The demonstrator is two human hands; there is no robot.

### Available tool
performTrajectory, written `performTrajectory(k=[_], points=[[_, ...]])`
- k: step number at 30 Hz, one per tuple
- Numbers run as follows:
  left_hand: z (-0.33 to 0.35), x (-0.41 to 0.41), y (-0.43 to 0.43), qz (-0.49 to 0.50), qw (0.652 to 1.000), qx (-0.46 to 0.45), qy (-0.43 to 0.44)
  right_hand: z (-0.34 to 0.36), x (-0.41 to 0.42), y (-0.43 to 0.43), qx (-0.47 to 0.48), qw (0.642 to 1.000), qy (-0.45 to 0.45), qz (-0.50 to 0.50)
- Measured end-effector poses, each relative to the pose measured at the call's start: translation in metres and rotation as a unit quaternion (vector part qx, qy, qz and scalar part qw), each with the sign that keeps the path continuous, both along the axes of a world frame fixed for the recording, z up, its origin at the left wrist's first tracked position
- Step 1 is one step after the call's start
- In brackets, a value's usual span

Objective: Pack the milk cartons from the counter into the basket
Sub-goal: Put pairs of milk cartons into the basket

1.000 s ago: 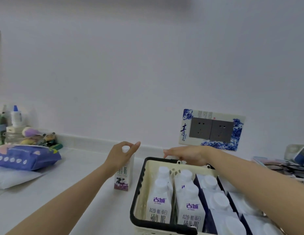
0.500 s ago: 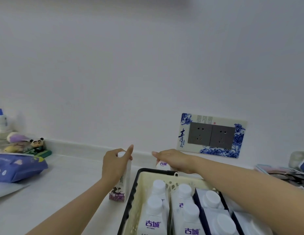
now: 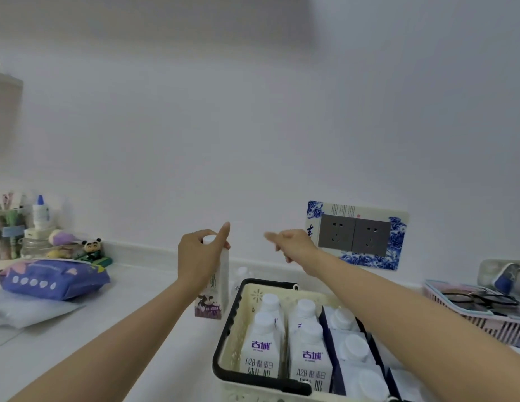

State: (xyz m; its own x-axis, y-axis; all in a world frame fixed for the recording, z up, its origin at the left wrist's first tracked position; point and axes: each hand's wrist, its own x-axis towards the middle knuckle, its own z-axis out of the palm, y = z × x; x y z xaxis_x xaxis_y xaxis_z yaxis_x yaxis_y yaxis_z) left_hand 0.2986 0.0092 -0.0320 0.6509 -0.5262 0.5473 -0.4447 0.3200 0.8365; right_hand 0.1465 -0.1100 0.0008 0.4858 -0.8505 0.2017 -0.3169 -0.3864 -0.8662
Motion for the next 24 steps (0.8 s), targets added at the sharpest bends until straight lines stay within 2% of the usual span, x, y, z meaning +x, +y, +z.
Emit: performTrajectory(k=[2, 4, 7, 12, 19, 24], points=[[-0.009, 0.0, 0.006, 0.004, 1.0, 0.017, -0.005, -0.005, -0.009, 0.003, 0.005, 0.992, 0.104, 0.073], [-0.018, 0.001, 0.009, 0.004, 1.0, 0.029, 0.001, -0.01, -0.017, 0.002, 0.053, 0.978, 0.162, 0.118], [-0.031, 0.008, 0.012, 0.008, 0.999, 0.05, 0.011, -0.014, -0.019, 0.004, 0.098, 0.97, 0.173, 0.138], [-0.042, 0.032, 0.024, 0.032, 0.998, 0.044, 0.041, -0.008, 0.002, 0.013, 0.083, 0.965, 0.157, 0.192], [-0.051, 0.066, 0.054, 0.078, 0.994, 0.071, 0.029, -0.012, 0.066, 0.038, 0.018, 0.911, 0.306, 0.275], [-0.054, 0.084, 0.069, 0.103, 0.992, 0.07, 0.02, -0.018, 0.105, 0.047, 0.002, 0.895, 0.343, 0.286]])
